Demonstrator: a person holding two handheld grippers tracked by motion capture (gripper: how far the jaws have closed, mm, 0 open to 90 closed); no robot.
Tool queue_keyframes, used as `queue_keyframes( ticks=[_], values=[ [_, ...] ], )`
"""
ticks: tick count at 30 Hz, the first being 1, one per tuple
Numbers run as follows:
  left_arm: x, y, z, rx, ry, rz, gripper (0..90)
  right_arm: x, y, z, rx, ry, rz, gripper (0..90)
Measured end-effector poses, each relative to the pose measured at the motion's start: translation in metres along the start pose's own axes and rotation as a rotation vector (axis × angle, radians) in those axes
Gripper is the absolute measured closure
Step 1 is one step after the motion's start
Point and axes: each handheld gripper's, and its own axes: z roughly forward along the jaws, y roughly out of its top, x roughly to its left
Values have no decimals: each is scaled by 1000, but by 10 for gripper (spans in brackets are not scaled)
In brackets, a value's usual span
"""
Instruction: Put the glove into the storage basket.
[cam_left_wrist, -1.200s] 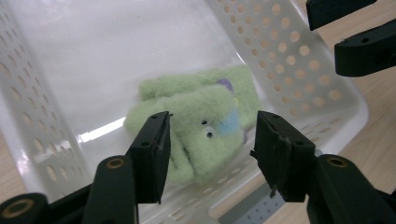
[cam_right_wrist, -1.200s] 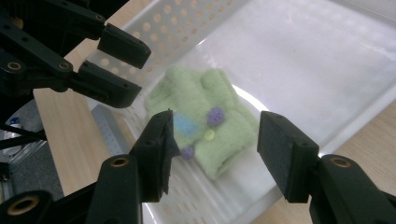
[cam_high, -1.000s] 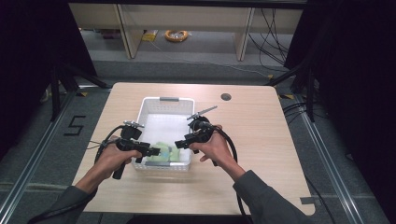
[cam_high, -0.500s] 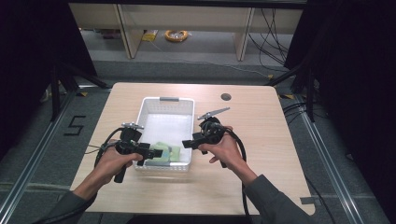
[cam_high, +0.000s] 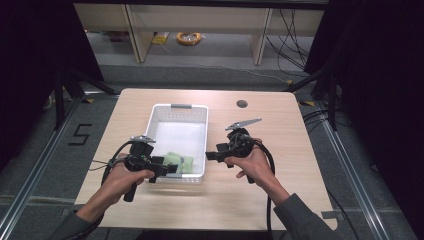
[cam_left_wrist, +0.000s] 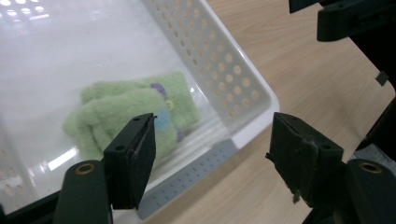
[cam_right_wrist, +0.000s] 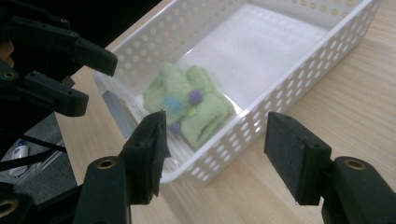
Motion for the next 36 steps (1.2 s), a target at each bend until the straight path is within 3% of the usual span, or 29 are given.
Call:
queue_keyframes(
  ticks=[3, 5, 10, 17, 20, 25, 28, 36],
  values=[
    [-8, -5, 2, -4, -19, 7, 311, -2, -6, -7, -8, 5, 17, 403],
    [-13, -8, 4, -19, -27, 4, 310, -6, -10, -13, -21, -1, -4, 402],
    [-24, -12, 5, -21, -45, 38, 308, -9, -20, -23, -39, 1, 10, 398],
    [-32, -19, 12, -35, -58, 44, 305, -15, -32, -34, -56, -2, 38, 394],
    [-34, -22, 15, -35, -89, 36, 303, -19, -39, -38, -68, -9, 34, 391],
    [-39, -29, 20, -34, -76, 53, 299, -26, -51, -46, -94, 0, 50, 390],
    [-41, -32, 22, -31, -83, 62, 293, -28, -58, -52, -100, -16, 56, 386],
    [-49, -43, 30, -51, -98, 92, 284, -29, -76, -59, -126, -5, 78, 356]
  ],
)
